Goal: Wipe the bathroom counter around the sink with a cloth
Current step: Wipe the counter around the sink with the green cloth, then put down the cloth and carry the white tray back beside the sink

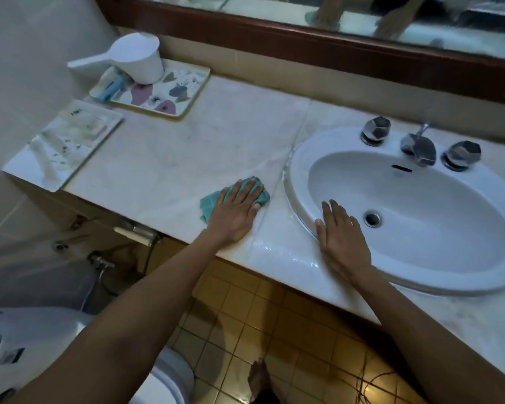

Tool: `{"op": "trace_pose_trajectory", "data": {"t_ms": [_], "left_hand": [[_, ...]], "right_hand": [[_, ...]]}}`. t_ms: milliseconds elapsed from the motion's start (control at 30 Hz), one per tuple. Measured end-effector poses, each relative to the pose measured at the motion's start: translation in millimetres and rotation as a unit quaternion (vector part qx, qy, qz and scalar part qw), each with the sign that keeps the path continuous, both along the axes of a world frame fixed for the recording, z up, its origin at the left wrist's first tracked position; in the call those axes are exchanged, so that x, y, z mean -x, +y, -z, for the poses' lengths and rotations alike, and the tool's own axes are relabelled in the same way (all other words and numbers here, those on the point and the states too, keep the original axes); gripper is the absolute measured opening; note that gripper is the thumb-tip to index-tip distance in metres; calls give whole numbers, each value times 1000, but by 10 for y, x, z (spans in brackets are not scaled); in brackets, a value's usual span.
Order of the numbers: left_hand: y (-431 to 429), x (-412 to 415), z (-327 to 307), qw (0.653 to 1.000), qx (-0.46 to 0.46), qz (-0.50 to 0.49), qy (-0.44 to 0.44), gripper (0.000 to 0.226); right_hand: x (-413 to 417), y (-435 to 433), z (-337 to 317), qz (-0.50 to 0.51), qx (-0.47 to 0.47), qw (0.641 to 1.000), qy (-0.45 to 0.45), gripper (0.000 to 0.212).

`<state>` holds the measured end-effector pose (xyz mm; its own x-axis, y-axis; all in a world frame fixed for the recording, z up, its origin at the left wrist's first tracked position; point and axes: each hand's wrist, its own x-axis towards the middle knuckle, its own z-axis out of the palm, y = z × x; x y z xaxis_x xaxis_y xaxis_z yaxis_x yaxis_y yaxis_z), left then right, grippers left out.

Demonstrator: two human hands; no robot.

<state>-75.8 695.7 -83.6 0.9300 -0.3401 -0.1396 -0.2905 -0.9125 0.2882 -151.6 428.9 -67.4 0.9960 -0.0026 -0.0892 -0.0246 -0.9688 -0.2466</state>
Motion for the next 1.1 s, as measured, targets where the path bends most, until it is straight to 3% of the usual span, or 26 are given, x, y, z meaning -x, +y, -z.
{"op": "trace_pose_trajectory", "data": {"t_ms": [133,400,667,1100], "left_hand": [[-53,-126,20,1000,0,-26,3,56],[201,285,56,999,-1,46,-6,57],[115,-750,38,1000,-12,-10,-26,54],[-91,-2681,117,979,3,-204,-15,56]], "right_hand": [[-137,76,-13,4,-11,1000,14,59],[-402,121,-25,-3,-54,998,31,60],[-1245,456,-149,-25,-84,996,-33,60],[-2930,781,58,-39,-10,999,9,61]]}}
